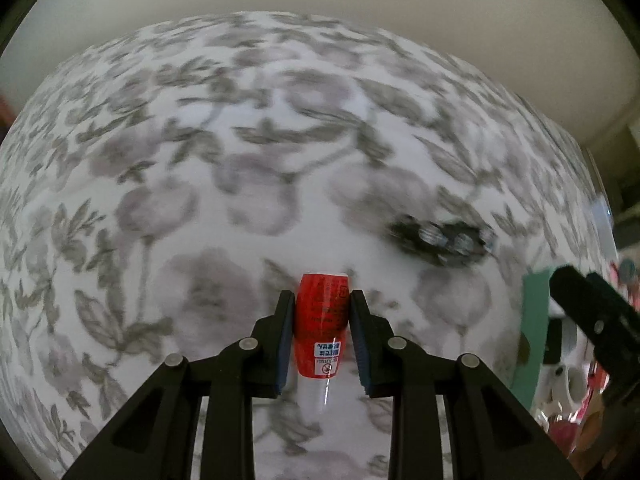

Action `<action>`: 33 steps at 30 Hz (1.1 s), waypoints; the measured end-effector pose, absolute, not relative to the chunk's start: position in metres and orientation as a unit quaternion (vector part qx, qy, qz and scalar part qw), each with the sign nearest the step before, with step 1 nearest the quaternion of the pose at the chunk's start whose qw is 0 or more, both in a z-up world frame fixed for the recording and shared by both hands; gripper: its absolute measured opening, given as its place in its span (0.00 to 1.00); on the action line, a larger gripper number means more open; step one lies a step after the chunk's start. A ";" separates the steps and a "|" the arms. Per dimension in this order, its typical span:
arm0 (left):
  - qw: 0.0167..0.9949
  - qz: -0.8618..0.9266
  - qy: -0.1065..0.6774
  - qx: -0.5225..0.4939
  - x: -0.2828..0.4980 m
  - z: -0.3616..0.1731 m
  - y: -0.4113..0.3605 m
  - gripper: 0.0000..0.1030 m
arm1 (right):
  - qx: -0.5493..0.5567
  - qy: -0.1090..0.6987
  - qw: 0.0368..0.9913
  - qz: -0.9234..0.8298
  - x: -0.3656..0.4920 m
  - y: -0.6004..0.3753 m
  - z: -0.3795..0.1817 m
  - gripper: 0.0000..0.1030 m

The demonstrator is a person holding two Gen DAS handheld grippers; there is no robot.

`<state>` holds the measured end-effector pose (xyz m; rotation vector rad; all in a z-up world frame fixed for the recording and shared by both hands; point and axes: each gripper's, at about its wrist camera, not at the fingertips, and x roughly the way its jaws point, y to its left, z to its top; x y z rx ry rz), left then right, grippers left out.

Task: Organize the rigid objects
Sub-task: 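Grasp the red glue stick with the left tool while the right tool grasps the black toy car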

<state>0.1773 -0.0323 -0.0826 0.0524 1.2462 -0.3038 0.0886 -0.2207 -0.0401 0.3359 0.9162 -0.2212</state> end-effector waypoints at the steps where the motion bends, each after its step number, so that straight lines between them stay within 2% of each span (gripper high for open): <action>1: 0.802 -0.136 0.581 0.021 0.179 -0.082 -0.027 0.28 | 0.158 0.441 0.878 -0.102 0.092 -0.217 -0.040 1.00; 9: 0.815 -0.092 0.572 -0.015 0.191 -0.079 0.007 0.28 | 0.137 0.448 0.881 -0.066 0.126 -0.181 -0.045 1.00; 18: 0.812 -0.068 0.578 -0.038 0.195 -0.087 0.027 0.28 | 0.137 0.497 0.855 -0.057 0.154 -0.168 -0.078 0.99; 24: 0.815 -0.066 0.575 -0.031 0.193 -0.086 0.029 0.28 | 0.138 0.506 0.850 -0.055 0.163 -0.163 -0.087 0.91; 28: 0.816 -0.064 0.574 -0.024 0.195 -0.087 0.023 0.28 | 0.129 0.505 0.851 -0.061 0.165 -0.160 -0.087 0.76; 33: 0.817 -0.064 0.573 -0.020 0.197 -0.088 0.017 0.27 | 0.144 0.502 0.851 -0.059 0.162 -0.168 -0.085 0.76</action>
